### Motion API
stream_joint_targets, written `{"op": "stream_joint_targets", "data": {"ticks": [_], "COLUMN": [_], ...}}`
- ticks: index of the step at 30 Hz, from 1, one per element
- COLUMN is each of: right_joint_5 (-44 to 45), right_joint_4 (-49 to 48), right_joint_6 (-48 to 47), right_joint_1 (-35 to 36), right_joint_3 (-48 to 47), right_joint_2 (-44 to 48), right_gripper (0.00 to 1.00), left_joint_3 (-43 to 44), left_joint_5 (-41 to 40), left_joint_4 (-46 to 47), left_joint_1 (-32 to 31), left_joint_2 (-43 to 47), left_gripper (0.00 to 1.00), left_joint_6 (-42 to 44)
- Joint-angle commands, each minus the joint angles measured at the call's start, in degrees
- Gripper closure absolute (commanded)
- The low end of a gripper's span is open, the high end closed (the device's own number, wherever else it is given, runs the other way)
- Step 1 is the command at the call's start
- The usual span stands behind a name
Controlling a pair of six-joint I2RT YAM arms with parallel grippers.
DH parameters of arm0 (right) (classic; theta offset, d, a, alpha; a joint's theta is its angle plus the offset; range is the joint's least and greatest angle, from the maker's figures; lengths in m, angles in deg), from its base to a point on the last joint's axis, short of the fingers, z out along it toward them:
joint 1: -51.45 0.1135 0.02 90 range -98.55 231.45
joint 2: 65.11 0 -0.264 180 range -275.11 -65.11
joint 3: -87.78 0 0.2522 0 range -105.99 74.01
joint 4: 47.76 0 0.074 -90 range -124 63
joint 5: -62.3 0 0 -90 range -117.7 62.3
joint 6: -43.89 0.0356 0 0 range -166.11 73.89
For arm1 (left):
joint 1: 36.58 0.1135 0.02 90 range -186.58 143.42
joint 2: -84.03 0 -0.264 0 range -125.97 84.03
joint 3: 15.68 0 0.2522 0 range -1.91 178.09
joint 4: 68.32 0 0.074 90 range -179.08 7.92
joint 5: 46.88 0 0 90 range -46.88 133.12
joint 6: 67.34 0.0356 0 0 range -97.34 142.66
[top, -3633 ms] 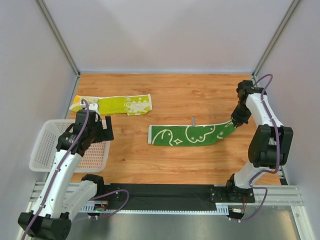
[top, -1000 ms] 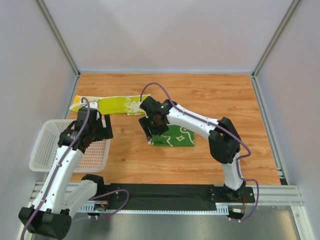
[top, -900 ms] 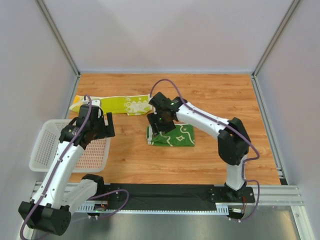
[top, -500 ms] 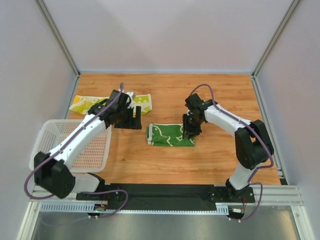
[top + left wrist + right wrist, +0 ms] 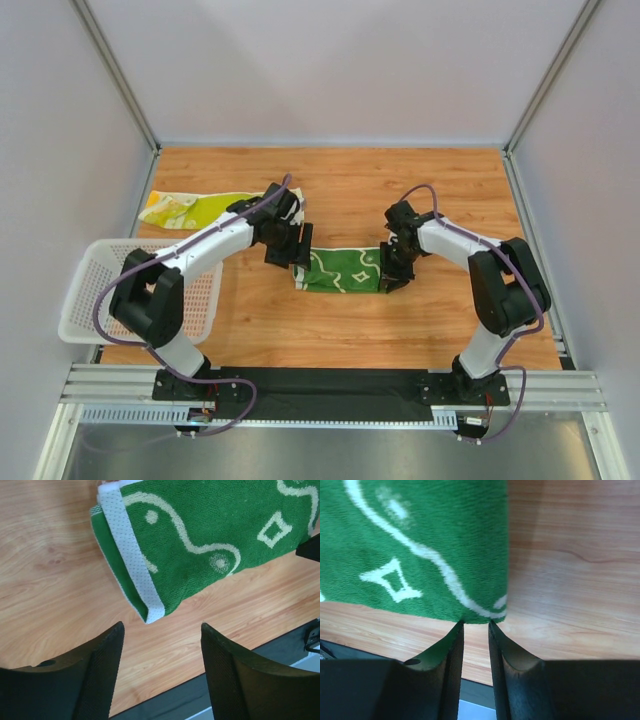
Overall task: Roll the towels
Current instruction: Fold the towel
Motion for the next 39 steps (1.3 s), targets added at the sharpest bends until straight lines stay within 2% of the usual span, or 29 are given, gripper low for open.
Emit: {"op": "stream_joint_targets", "data": {"ticks": [1, 2, 11, 19, 24, 29, 39], "right_joint_5": [-0.35, -0.44, -0.88, -1.75, -11.31, -13.09, -13.01], "right_joint_4": [-2.01, -2.1, -2.89, -2.11, -0.61, 0.27, -1.21], "right_joint_6": [-0.88, -1.15, -1.59, -2.99, -4.49, -2.38, -0.36], "right_joint_1": [-1.33, -1.6, -2.21, -2.92, -2.92, -2.92, -3.01], "right_joint_3": [1.0, 1.18, 3.9, 5.32, 3.04, 1.27, -3.65], "right_joint_2": [-0.23, -0.4, -0.32, 1.35, 7.23, 11.02, 8.48], "right_gripper": [0.73, 0.73, 0.73, 0.74, 0.7, 0.68, 0.7], "left_joint_3": [-0.32, -0.67, -4.1, -2.08, -1.64, -0.94, 2.31], "left_joint_5": [0.93, 1.02, 0.32, -1.35, -2.32, -3.55, -3.2], "left_joint_4": [1.41, 1.68, 4.58, 5.02, 4.23, 3.61, 3.17], "left_joint_1": [-1.47, -1.65, -2.62, -2.62, -2.62, -2.62, -2.62], "left_joint_2": [-0.63, -1.16, -3.18, -5.03, -4.06, -3.19, -3.45], "left_gripper": [0.33, 0.37, 0.46, 0.47, 0.42, 0.42, 0.46], "left_joint_6": [-1.18, -1.18, -1.53, 0.4, 0.75, 1.02, 1.19]}}
